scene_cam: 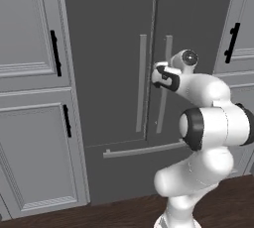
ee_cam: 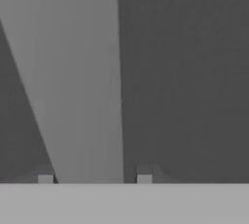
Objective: Take the strawberry from the fridge and place it on top of the pancake, located on the dining counter.
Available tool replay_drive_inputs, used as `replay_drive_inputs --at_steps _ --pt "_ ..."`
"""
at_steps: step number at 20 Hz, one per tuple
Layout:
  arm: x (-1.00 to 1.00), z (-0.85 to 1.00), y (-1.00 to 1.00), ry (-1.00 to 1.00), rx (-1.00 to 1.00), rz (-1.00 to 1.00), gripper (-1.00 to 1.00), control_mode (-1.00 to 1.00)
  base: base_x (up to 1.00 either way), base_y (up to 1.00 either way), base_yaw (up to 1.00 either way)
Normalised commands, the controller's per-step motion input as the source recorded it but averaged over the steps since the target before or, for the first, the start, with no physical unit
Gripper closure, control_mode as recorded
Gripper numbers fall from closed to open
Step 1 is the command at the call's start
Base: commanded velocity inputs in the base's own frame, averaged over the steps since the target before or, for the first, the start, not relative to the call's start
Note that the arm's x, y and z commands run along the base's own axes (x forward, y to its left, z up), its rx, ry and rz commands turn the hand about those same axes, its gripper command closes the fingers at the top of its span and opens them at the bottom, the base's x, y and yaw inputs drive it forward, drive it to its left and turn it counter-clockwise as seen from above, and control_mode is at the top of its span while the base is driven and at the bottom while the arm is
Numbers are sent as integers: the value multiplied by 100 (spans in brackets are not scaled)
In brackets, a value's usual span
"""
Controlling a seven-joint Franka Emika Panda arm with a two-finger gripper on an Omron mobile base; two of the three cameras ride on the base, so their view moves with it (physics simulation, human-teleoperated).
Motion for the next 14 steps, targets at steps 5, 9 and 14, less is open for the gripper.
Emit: replay_drive_inputs --at_steps 5,9,14 --pt "-86 2 -53 5 8 -16 100 -100 0 0 0" --pt "-74 0 -95 13 22 -2 100 -100 0 0 0" --pt "-70 0 -100 16 26 0 100 -100 0 0 0"
